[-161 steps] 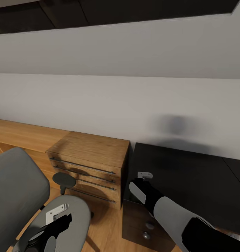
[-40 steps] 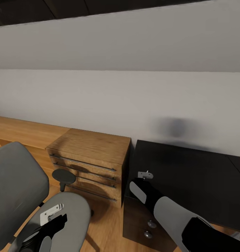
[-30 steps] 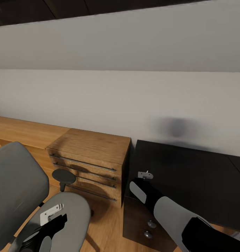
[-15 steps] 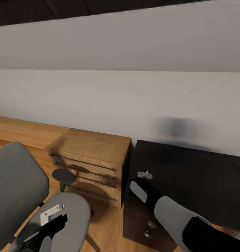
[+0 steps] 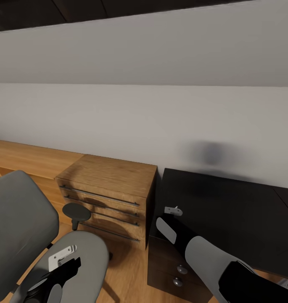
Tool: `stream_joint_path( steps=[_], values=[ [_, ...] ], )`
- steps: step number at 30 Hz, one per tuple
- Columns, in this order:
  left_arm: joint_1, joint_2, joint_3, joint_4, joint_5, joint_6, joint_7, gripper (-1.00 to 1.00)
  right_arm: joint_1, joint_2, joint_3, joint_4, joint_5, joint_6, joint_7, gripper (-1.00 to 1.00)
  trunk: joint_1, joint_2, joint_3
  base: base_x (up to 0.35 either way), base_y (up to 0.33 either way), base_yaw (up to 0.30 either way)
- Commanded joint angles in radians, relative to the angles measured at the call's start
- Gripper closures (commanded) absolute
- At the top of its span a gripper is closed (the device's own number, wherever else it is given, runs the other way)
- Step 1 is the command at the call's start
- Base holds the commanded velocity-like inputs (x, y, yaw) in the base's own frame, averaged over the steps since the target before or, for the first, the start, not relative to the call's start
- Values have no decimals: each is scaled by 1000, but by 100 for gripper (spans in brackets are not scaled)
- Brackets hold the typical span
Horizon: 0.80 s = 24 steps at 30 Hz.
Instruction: In the bedroom, organize the workspace by keeping the computer under the desk, ensuring the monitor is on the desk, placing the keyboard on the desk next to the monitor, placing the mouse on the desk next to the keyboard, moving the folder from the swivel chair onto the desk next to the mouse, stacking the notebook on top of the folder with the pen on top of the notebook, and positioning the swivel chair next to the desk.
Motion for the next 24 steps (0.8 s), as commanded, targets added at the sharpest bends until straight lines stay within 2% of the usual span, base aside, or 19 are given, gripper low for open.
stream_joint_path(
  steps=[1,24],
  values=[
    [0,-1,1,-2,11,2,8,-100,-1,-1,6,12,-10,14,-7,100,0,0,-1,0,0,0],
    [0,-1,0,-2,11,2,8,-100,-1,0,8,11,-11,16,-9,100,0,0,-1,0,0,0]
  ],
)
